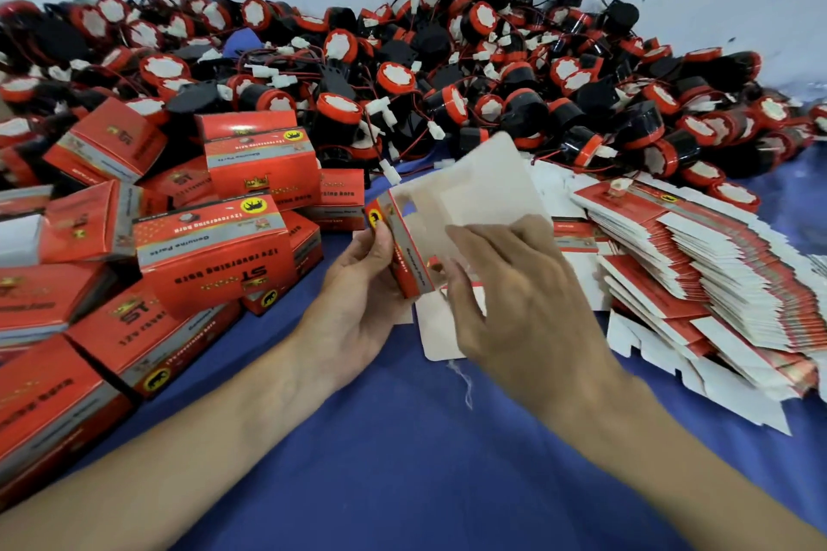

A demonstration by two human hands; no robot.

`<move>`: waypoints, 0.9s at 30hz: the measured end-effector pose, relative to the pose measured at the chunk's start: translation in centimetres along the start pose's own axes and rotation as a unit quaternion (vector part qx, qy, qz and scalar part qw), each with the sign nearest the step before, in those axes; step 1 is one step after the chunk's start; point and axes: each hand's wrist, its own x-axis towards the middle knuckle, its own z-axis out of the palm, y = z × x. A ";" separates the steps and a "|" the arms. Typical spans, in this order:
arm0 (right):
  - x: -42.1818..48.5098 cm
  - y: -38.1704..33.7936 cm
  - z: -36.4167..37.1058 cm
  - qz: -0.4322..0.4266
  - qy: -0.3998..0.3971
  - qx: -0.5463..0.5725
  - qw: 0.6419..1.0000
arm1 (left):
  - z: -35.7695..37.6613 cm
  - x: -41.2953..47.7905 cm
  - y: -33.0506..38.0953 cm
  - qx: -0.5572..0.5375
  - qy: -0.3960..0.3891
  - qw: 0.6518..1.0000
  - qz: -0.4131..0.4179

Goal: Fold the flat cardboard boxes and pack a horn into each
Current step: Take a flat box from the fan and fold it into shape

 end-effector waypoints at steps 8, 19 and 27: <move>2.5 1.9 -0.5 0.039 -0.178 -0.033 0.983 | -0.2 -0.3 -0.5 0.129 -0.074 0.989 -0.015; 1.2 2.0 3.0 0.076 -0.102 0.209 0.970 | 0.1 -0.6 0.3 0.288 0.044 0.957 0.015; 2.8 3.3 1.9 0.036 -0.211 0.257 0.942 | 0.4 -1.3 -1.0 0.139 -0.007 0.990 0.003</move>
